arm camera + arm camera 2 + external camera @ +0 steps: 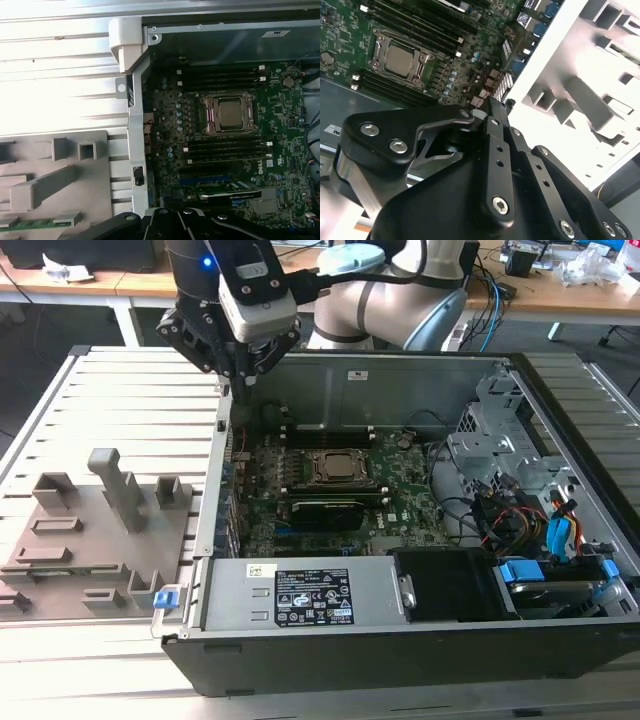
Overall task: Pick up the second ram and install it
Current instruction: 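Reach for the second ram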
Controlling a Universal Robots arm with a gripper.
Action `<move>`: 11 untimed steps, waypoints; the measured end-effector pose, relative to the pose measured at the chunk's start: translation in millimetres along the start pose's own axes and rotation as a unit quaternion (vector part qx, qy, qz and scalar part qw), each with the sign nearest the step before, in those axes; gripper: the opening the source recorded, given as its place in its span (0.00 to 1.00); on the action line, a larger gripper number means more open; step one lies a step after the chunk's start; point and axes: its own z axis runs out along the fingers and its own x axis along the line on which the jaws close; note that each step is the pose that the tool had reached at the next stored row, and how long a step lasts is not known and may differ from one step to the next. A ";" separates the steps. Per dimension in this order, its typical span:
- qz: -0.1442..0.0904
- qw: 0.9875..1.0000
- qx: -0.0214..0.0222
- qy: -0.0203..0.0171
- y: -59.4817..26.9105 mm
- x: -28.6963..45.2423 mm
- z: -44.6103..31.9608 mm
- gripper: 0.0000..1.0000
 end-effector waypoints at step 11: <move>0.000 1.000 0.000 0.000 -3.0 40.0 -0.9 0.11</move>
